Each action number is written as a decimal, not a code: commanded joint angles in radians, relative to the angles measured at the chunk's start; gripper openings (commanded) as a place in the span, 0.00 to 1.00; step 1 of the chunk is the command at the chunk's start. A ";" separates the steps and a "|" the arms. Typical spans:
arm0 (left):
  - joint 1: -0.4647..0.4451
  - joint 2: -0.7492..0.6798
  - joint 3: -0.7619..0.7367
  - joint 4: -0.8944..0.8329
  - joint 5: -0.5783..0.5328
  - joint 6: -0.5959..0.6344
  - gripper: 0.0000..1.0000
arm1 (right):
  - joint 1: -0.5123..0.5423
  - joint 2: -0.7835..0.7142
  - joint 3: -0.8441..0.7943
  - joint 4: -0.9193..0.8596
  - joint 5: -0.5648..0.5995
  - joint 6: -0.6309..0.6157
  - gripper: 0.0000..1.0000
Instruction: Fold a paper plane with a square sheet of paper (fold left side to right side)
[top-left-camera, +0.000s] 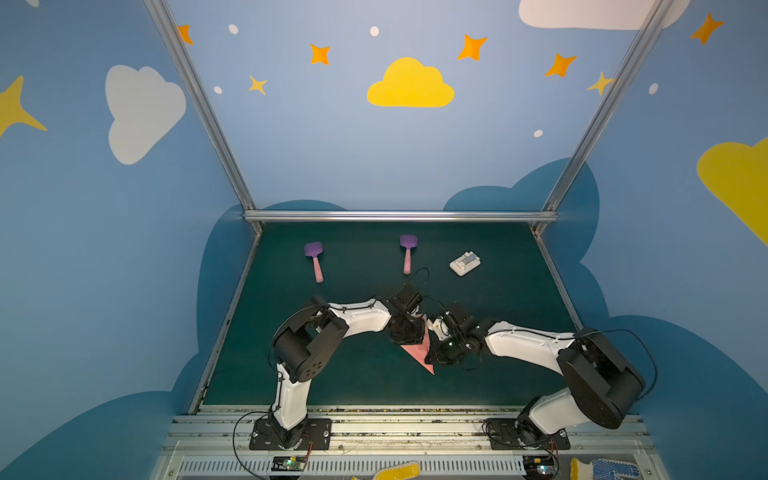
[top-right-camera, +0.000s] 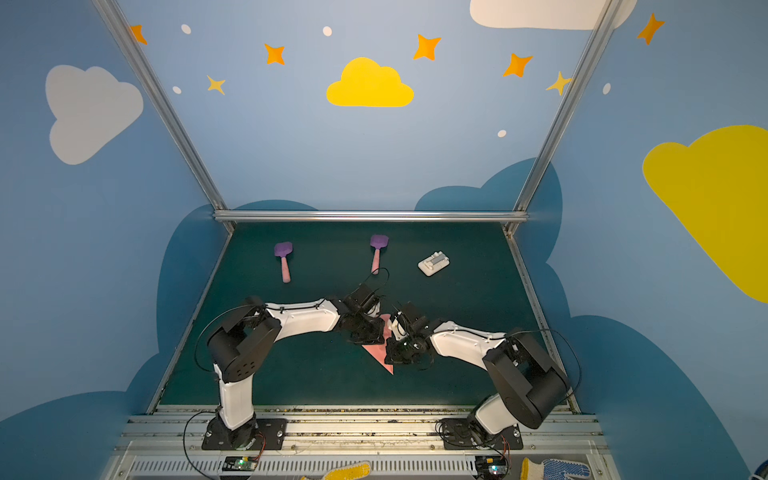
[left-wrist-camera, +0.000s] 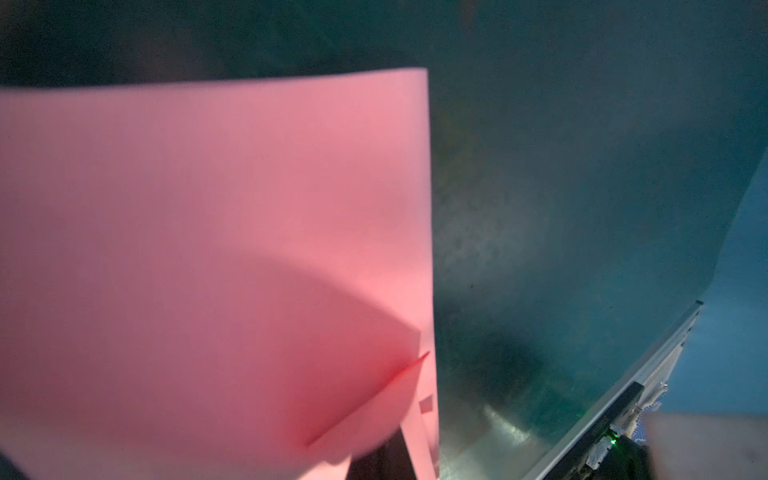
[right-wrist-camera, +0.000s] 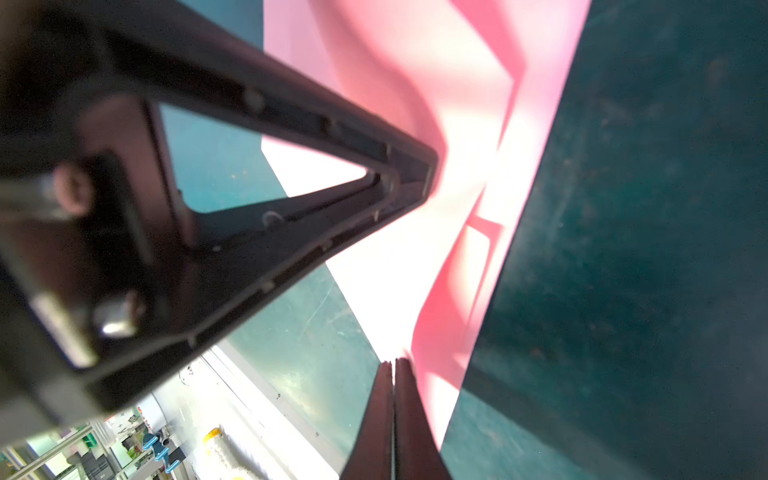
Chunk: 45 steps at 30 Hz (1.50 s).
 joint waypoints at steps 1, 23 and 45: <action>0.003 0.043 -0.011 -0.049 -0.044 0.013 0.04 | -0.010 0.011 -0.002 0.000 0.018 -0.016 0.00; 0.018 -0.054 -0.012 -0.037 -0.056 0.074 0.35 | -0.059 0.050 -0.066 0.027 0.009 -0.044 0.00; -0.011 -0.093 -0.090 0.103 0.039 0.135 0.07 | -0.057 0.044 -0.069 0.035 -0.001 -0.036 0.00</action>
